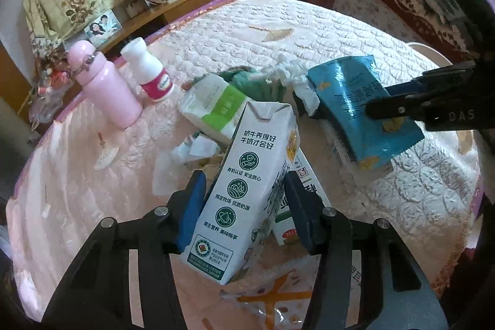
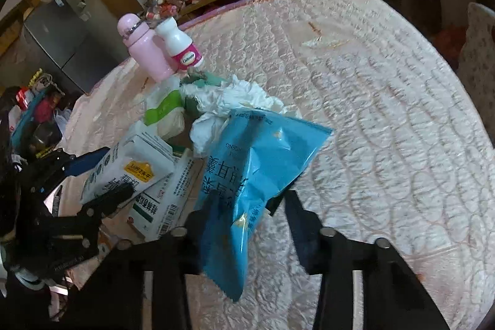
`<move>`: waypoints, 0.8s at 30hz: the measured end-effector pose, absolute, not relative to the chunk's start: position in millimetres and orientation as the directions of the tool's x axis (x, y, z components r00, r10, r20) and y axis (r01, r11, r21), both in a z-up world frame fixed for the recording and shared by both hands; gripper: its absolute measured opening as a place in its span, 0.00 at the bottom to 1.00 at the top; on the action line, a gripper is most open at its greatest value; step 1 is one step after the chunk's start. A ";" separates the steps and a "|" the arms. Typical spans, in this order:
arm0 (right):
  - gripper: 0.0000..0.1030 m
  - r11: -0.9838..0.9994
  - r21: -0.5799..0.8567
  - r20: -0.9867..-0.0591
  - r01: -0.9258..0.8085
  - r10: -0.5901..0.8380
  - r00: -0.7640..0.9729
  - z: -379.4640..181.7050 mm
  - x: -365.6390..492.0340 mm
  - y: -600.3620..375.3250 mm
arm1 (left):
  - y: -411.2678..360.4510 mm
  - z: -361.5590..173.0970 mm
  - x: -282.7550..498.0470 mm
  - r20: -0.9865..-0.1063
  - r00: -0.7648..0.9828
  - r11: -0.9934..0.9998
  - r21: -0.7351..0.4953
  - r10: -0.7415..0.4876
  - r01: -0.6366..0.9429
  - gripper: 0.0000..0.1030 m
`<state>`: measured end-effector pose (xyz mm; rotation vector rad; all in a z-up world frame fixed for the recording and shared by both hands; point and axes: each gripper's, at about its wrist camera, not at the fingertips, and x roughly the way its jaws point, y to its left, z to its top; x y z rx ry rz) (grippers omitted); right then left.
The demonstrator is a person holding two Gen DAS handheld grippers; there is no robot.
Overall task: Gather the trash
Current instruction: 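Grasp the white milk carton with the left tool while the right tool grasps the blue snack bag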
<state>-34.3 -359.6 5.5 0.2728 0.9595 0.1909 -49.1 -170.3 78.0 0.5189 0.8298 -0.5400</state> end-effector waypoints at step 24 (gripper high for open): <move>0.31 0.881 0.473 -0.747 0.014 0.393 0.536 -18.9 -33.6 -382.1 | -177.4 115.8 -77.2 -0.762 0.580 0.821 0.114 -0.289 0.560 0.28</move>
